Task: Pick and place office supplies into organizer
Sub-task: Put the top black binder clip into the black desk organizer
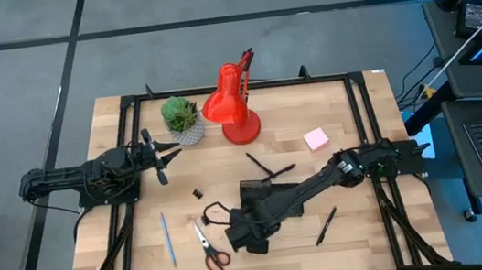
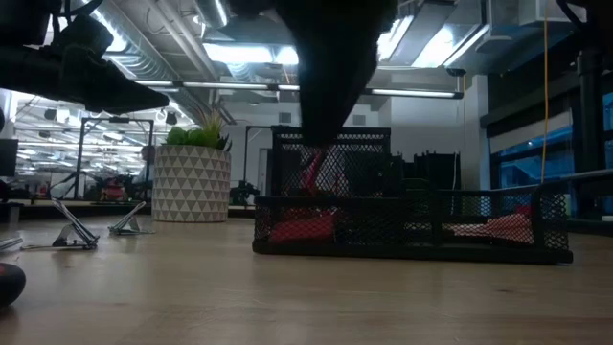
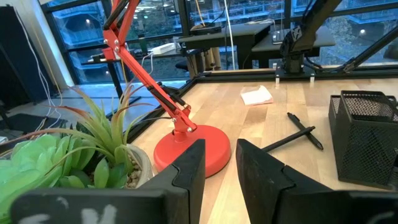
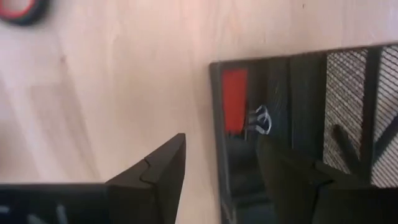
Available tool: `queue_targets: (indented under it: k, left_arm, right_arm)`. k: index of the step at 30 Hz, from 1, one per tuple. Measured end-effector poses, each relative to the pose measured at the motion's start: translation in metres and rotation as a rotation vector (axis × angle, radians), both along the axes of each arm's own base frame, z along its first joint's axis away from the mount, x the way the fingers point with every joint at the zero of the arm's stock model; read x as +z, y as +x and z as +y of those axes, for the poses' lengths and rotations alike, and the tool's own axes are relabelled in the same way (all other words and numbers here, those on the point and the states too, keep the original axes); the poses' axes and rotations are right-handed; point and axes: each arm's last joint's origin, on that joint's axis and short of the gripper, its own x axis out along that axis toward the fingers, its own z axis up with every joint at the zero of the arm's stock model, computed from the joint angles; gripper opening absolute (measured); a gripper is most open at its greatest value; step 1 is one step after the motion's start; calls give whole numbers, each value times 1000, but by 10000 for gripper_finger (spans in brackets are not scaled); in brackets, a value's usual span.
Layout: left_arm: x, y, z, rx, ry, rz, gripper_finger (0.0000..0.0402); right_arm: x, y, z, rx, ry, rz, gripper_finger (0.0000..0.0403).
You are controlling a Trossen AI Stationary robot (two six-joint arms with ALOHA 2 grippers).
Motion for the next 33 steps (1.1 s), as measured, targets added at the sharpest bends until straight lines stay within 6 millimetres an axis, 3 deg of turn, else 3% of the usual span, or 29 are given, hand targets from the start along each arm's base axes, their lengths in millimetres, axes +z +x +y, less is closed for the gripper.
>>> queue_targets:
  k: [3, 11, 15, 20, 27, 33]
  left_arm:
    - [0, 0, 0, 0, 0, 0, 86]
    - [0, 0, -1, -22, -2, 5, 86]
    - [-1, 1, -2, -59, -5, 5, 86]
    - [-1, 1, -2, -79, -7, 5, 86]
    - [-1, 1, -2, -79, -7, 6, 86]
    - [-1, 1, -2, -80, -7, 6, 86]
  right_arm:
    - [13, -13, 8, 7, -2, 6, 197]
    - [70, -51, 22, -13, -34, -85, 197]
    - [98, -64, 20, -6, -57, -167, 197]
    - [116, -75, 14, 15, -100, -196, 197]
    - [129, -79, 0, 45, -128, -205, 197]
    - [140, -60, -13, 152, -60, -319, 197]
